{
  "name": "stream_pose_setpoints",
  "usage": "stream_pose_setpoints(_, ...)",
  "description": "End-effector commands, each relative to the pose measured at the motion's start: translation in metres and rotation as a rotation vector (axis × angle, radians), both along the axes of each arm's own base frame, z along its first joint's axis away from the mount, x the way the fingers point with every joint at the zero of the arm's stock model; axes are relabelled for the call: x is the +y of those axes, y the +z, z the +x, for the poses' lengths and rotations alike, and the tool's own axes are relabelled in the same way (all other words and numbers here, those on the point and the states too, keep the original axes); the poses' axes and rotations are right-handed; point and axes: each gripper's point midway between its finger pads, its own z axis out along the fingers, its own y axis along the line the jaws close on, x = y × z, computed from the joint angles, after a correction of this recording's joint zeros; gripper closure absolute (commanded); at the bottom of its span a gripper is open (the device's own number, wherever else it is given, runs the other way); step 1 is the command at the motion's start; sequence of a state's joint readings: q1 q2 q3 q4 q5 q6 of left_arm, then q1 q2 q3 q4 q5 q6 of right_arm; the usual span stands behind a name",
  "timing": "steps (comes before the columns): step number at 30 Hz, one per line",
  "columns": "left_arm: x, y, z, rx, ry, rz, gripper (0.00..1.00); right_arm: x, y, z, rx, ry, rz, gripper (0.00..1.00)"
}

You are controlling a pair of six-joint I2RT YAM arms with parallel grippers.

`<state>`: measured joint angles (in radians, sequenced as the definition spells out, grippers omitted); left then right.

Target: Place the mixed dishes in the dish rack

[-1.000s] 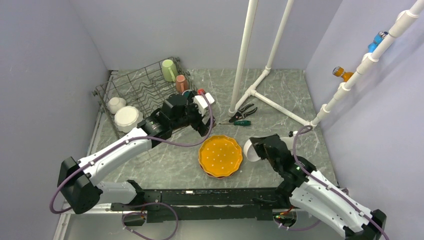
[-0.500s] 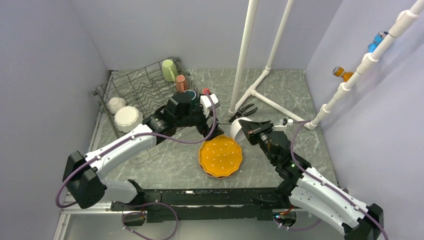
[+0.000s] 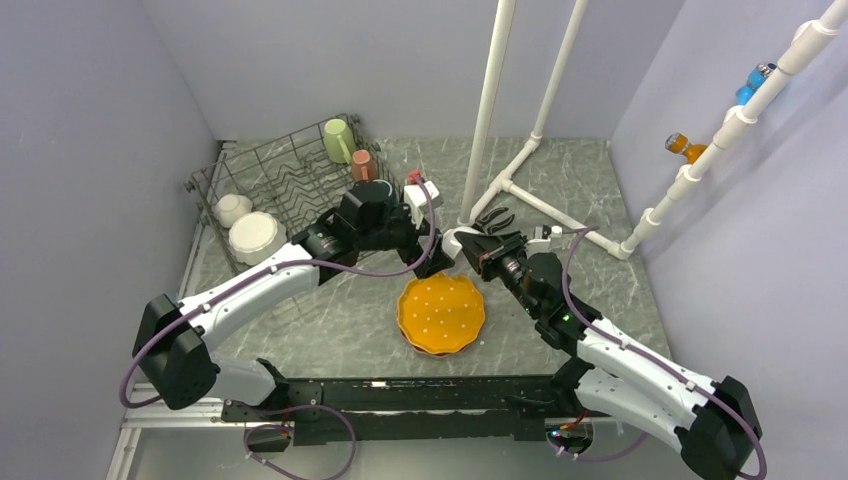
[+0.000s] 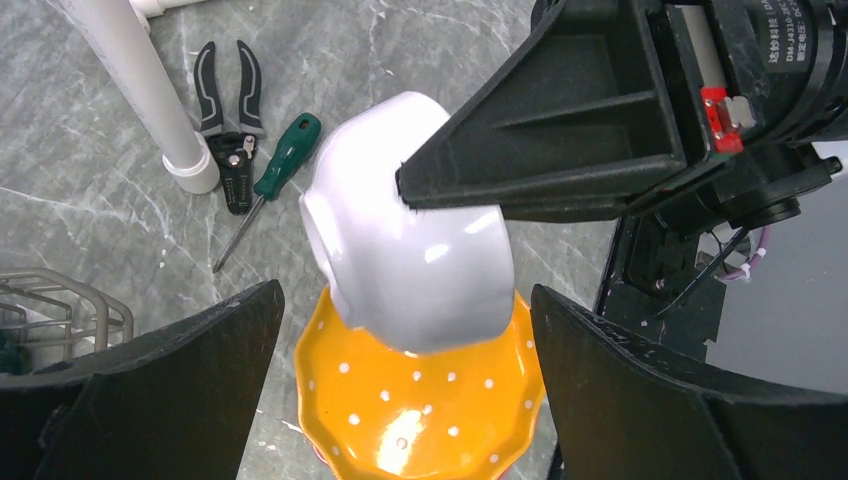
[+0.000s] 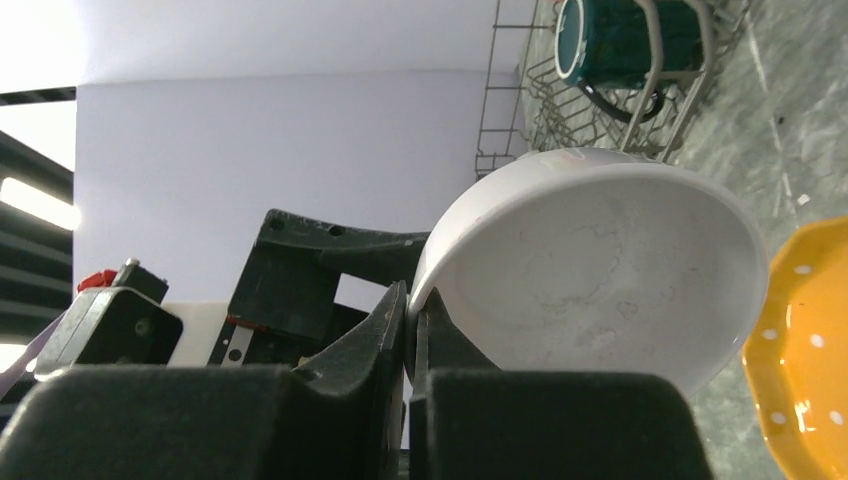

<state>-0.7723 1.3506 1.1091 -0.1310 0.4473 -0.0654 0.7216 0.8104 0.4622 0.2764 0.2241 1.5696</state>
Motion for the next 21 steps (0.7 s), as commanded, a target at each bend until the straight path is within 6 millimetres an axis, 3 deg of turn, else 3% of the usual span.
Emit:
stream_pose_setpoints(1,-0.0089,0.0217,0.0005,-0.007,-0.023,-0.043,0.01,0.0086,0.0415,-0.0058,-0.112,0.064,0.126,1.00)
stream_pose_setpoints(7,-0.0086,0.0196,0.0034,-0.009,-0.012,-0.034,0.01,0.0149,0.0440,-0.0050,-0.113,0.090,0.143,1.00)
stream_pose_setpoints(15,-0.0060,0.0193,0.0056,-0.029,-0.004,-0.020,0.29,0.0135,0.0409,-0.0046,-0.112,0.089,0.136,1.00)
stream_pose_setpoints(21,-0.0088,0.0180,0.0062,-0.016,-0.010,-0.018,0.37,0.0110,0.0458,-0.0021,-0.124,0.078,0.133,1.00)
